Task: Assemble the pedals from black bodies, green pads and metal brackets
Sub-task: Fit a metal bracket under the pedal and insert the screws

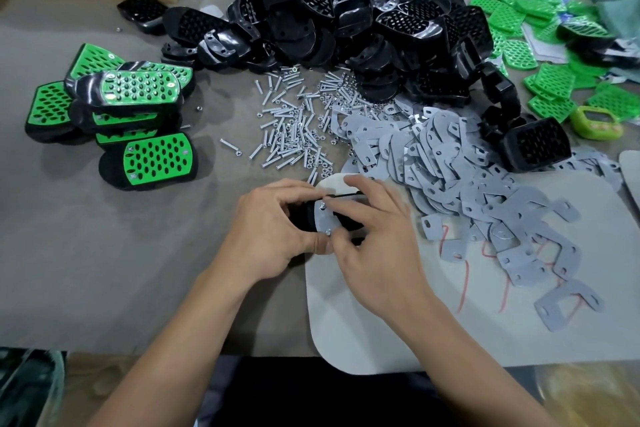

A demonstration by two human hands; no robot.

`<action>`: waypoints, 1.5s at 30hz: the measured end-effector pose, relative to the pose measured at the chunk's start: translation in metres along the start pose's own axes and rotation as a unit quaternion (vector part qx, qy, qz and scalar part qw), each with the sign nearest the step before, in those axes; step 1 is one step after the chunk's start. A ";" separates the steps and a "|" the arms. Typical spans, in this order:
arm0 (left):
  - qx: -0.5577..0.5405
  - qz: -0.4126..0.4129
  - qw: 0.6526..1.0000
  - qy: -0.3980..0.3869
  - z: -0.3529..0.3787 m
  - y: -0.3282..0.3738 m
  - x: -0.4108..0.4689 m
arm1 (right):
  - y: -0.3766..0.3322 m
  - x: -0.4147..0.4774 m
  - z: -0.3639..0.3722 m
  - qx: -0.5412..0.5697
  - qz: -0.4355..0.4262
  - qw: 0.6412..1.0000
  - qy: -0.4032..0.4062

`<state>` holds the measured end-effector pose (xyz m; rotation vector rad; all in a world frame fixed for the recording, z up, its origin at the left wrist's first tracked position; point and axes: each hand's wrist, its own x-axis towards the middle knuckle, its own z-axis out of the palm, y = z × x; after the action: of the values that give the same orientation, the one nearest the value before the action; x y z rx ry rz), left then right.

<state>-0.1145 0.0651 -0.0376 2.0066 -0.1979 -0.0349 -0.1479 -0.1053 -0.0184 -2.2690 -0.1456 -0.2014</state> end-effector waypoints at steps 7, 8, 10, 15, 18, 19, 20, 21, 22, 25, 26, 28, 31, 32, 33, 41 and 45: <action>-0.001 0.007 1.000 0.005 -0.001 0.001 -0.001 | -0.002 -0.004 0.001 0.027 0.042 0.998 -0.032; 0.001 0.004 1.000 0.005 0.000 0.001 -0.001 | -0.001 -0.005 0.000 0.041 0.053 0.997 -0.027; 0.000 -0.008 1.000 0.008 0.001 0.000 -0.001 | -0.002 -0.005 -0.001 0.064 0.073 0.995 -0.009; 0.005 0.014 1.000 0.000 -0.001 0.002 0.000 | -0.003 -0.008 0.001 0.034 0.068 0.996 -0.049; -0.004 -0.003 1.000 -0.003 0.000 0.002 0.000 | -0.004 -0.007 -0.001 0.072 0.091 0.993 -0.003; -0.006 -0.005 1.000 -0.002 0.000 0.001 0.000 | -0.005 -0.006 -0.002 0.072 0.091 0.993 -0.004; -0.003 -0.001 1.000 -0.002 0.000 0.001 0.000 | -0.006 -0.006 -0.001 0.061 0.086 0.994 -0.017; 0.003 0.005 1.000 -0.002 0.000 0.001 0.000 | -0.008 -0.007 -0.001 0.046 0.083 0.995 -0.033; 0.007 0.008 1.000 -0.003 0.000 0.001 0.000 | -0.010 -0.007 -0.001 0.036 0.085 0.995 -0.045; -0.001 -0.010 1.000 -0.003 0.000 0.000 0.000 | -0.012 -0.004 -0.006 0.069 0.099 0.992 -0.019; -0.003 -0.011 1.000 -0.004 0.001 -0.001 0.000 | -0.013 -0.002 -0.007 0.068 0.096 0.993 -0.020; 0.000 -0.005 1.000 -0.004 0.001 -0.001 0.000 | -0.013 -0.001 -0.007 0.037 0.074 0.996 -0.045; 0.006 -0.011 1.000 0.003 0.000 0.000 -0.001 | -0.012 0.003 -0.009 0.032 0.064 0.995 -0.067; 0.008 -0.016 1.000 0.004 0.000 -0.001 -0.001 | -0.011 0.006 -0.011 0.038 0.061 0.995 -0.063; 0.010 -0.021 1.000 0.005 0.000 0.000 -0.001 | -0.010 0.009 -0.012 0.042 0.056 0.996 -0.055; 0.018 -0.033 0.999 -0.001 -0.002 0.006 -0.001 | -0.028 0.035 -0.008 -0.281 -0.102 0.952 -0.059; 0.002 -0.033 0.999 -0.003 -0.002 0.007 -0.002 | -0.051 0.045 -0.013 -0.372 -0.115 0.907 -0.159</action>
<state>-0.1166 0.0645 -0.0307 2.0160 -0.1360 -0.0812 -0.1137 -0.0807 0.0361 -3.0372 -0.5963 0.0054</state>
